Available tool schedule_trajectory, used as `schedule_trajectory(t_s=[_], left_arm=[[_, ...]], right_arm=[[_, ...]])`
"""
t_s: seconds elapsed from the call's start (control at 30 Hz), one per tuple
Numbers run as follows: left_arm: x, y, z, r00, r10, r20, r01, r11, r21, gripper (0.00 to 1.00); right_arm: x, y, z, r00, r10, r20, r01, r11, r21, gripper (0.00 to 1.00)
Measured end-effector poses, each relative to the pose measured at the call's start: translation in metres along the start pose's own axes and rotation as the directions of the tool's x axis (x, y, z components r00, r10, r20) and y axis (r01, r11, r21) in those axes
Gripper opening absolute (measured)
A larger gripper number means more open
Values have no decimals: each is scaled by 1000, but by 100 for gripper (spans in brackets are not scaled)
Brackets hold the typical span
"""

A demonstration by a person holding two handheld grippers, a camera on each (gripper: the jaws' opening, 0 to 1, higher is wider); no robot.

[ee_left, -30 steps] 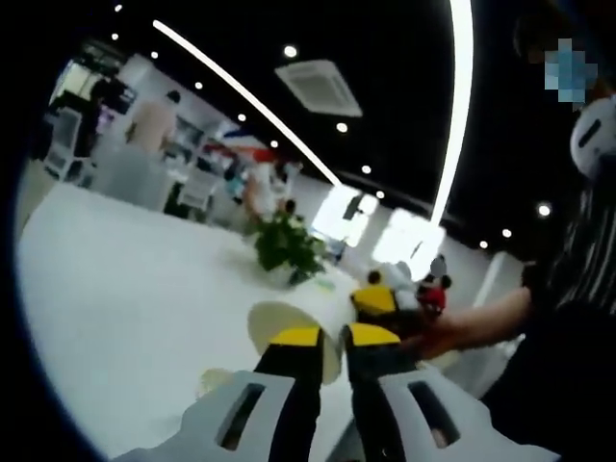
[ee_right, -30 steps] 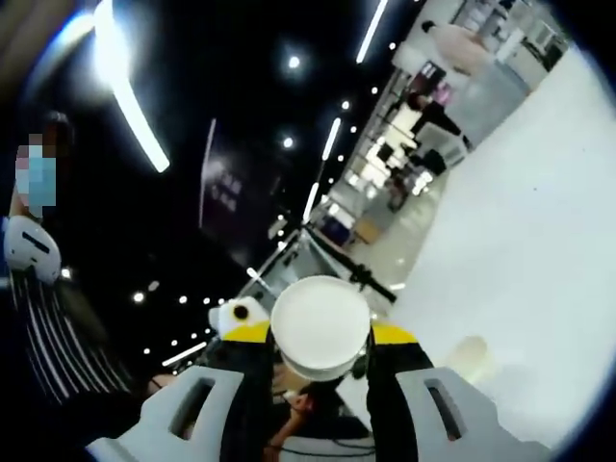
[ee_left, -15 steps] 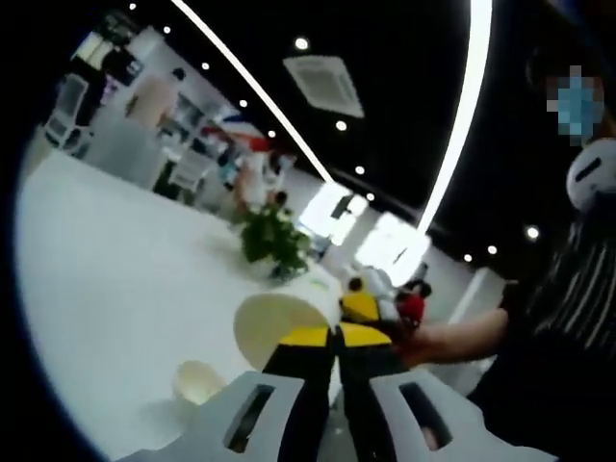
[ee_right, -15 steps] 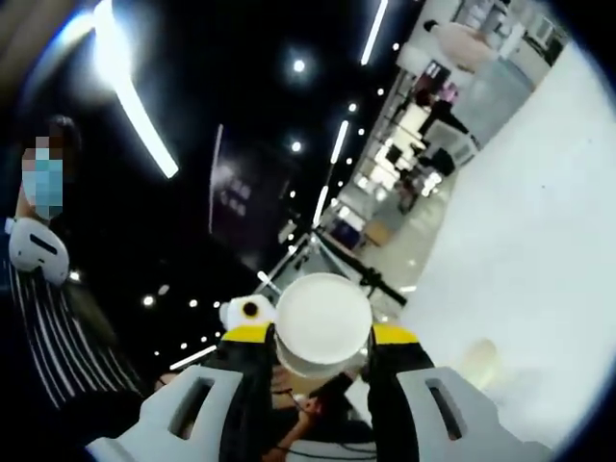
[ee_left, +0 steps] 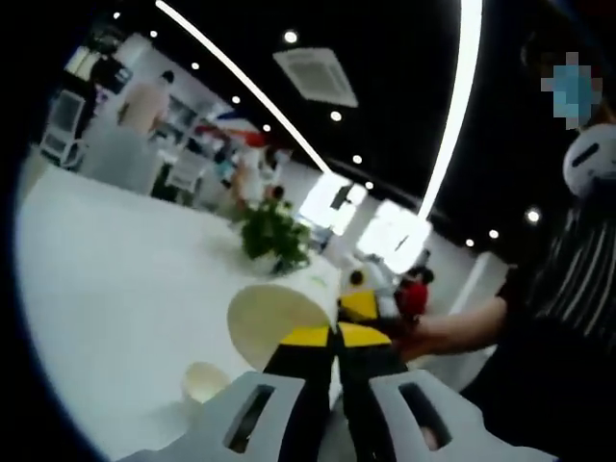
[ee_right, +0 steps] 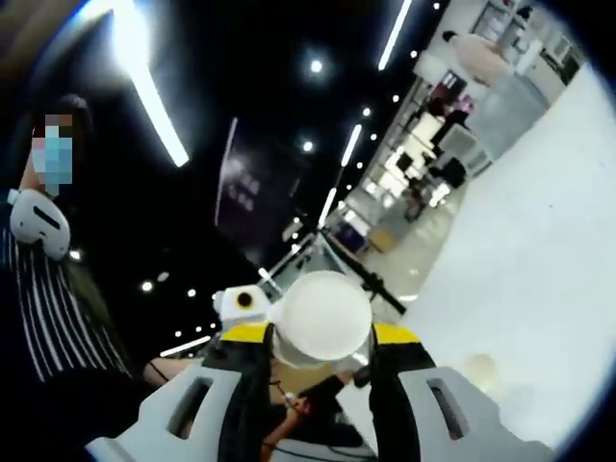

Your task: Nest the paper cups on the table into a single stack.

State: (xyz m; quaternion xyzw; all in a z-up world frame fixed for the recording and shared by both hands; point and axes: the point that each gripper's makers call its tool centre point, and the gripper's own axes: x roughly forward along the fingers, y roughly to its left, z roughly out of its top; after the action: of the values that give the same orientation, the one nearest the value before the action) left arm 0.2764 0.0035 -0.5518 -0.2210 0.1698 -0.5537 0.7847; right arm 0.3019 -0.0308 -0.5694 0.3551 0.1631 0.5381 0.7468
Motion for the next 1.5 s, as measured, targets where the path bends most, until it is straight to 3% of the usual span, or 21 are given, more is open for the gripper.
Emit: schedule_trajectory(t_s=[0.33, 0.77, 0.87, 1.03, 1.2, 1.37, 1.5], left_arm=[[1, 1, -1, 1000, 6, 0, -6, 1000, 9, 0], [-1, 2, 0, 1000, 14, -9, -14, 1000, 10, 0], [-1, 3, 0, 1000, 16, -10, -16, 1000, 9, 0], [-2, 5, -2, 1000, 22, -15, -22, 1000, 7, 0], [-2, 6, -4, 999, 29, -25, -29, 1000, 0, 0], [-2, 7, -6, 998, 40, -41, -39, 999, 5, 0], [-3, 9, -6, 998, 48, -47, -47, 999, 11, 0]], right_arm=[[-8, -2, 3, 1000, -17, -9, 16, 997, -72, 38], [-24, -1, 11, 999, -42, 23, 45, 985, -165, 50], [-27, -2, 12, 998, -55, 19, 58, 978, -201, 55], [-32, -9, 13, 994, -111, 2, 106, 945, -309, 66], [-35, -10, 18, 993, -118, 23, 119, 933, -341, 76], [-43, -19, 17, 985, -169, 22, 165, 909, -384, 85], [-52, -27, 16, 979, -204, 27, 199, 903, -382, 91]])
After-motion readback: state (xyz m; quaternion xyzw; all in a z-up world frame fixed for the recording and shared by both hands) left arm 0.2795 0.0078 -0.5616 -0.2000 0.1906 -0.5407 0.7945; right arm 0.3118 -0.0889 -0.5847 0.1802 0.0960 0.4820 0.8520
